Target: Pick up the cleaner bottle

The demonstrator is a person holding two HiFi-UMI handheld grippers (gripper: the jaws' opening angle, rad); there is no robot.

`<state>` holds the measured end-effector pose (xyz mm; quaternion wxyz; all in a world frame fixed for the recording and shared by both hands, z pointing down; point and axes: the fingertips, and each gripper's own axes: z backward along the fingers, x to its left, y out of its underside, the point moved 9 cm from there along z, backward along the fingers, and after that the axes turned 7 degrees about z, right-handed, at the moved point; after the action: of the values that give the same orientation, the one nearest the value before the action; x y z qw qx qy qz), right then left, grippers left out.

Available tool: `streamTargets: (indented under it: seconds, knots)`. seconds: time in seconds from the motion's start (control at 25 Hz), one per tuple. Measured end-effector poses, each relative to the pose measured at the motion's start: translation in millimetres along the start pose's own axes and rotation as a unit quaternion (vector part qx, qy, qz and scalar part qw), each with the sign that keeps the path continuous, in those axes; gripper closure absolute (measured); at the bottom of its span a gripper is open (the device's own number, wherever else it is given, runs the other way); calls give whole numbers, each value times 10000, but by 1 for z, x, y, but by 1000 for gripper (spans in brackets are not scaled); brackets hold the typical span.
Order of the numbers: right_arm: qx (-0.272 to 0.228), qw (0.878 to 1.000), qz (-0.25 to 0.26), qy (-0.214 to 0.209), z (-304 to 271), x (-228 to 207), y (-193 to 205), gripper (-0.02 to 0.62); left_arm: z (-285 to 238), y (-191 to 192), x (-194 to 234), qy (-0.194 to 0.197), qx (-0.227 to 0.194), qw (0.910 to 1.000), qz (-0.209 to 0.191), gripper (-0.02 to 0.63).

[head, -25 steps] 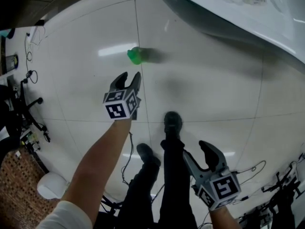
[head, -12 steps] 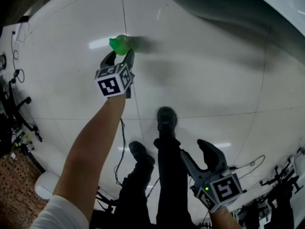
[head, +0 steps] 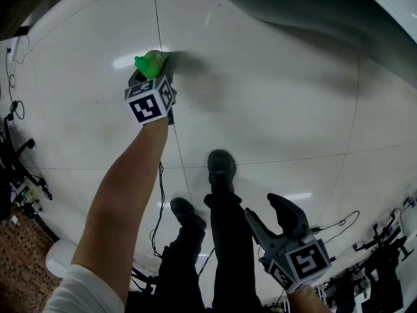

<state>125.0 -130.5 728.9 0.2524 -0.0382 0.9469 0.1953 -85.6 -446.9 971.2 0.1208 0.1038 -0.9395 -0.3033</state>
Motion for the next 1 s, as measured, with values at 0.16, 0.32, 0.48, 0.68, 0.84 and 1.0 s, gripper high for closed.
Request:
streamTargets:
  seconds: [0.16,0.32,0.48,0.68,0.84,1.0]
  knots:
    - [112,9999,44,-54,-3,-1,2,351,-8,-1,0,-37,-52,10000,5,325]
    - [96,9999,0,-57,-8,0,3,351,-11,0,1,-56,-106,9999,-74,325]
    - [95,9999,-16,-51,-10,-1,4,351,-15,-1,0,-58,-110,9998,-143,325]
    - [153,9999,4,-41,-14,0,4,353,-19,5,5,-40,-116,9995,-288,325]
    - [180,9998,18,-26,-18,-4,5,353,-27,6,8,-31,-118,9992,-376,328]
    - [204,9998,34,-47,-21,-5,8,357,-30,3,12,-56,-150,9991,-404,354]
